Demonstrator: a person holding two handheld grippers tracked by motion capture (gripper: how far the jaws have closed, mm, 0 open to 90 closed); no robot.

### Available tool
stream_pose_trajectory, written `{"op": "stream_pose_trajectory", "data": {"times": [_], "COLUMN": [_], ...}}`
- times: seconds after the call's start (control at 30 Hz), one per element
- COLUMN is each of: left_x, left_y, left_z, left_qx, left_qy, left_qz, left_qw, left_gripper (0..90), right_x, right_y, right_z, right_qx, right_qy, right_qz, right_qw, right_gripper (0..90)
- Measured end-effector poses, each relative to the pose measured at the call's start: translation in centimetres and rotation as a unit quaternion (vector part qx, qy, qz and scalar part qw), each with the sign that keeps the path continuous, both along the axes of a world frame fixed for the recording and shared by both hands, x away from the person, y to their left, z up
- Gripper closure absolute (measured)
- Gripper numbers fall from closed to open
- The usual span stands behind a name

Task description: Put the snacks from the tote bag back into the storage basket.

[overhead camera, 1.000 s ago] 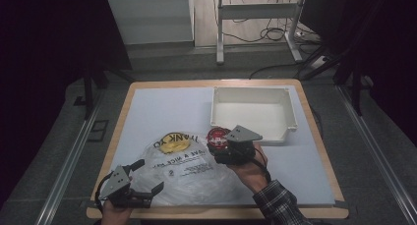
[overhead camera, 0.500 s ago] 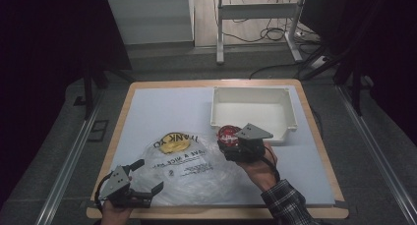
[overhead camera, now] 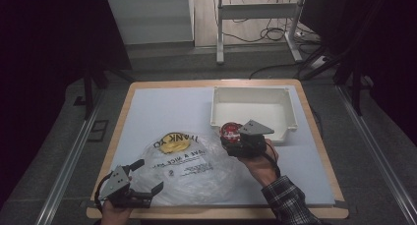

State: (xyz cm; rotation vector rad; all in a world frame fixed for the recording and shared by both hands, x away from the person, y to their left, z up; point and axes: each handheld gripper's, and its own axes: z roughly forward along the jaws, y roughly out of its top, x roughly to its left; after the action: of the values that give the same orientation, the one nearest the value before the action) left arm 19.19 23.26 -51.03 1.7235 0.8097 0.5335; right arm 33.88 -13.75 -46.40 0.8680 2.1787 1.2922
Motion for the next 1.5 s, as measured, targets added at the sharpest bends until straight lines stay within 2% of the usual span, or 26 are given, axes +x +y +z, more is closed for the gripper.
{"op": "stream_pose_trajectory", "data": {"times": [0.23,0.93,1.5], "left_x": [0.0,0.0,0.0], "left_y": [0.1,0.1,0.1], "left_z": [0.0,0.0,0.0], "left_qx": [-0.001,-0.002,-0.001], "left_qy": [0.000,0.000,-0.001], "left_qz": [0.000,0.000,0.000], "left_qw": [1.0000,1.0000,1.0000], "left_gripper": [0.5,0.5,0.5], "right_x": [1.1,4.2,6.4], "right_y": [0.0,-0.3,-0.3], "right_z": [0.0,0.9,0.3], "right_qx": [0.002,0.003,0.019], "right_qy": [0.001,-0.019,-0.025], "right_qz": [-0.002,-0.005,-0.004], "right_qw": [1.0000,0.9998,0.9995], "right_gripper": [25.8,25.8,25.8]}}
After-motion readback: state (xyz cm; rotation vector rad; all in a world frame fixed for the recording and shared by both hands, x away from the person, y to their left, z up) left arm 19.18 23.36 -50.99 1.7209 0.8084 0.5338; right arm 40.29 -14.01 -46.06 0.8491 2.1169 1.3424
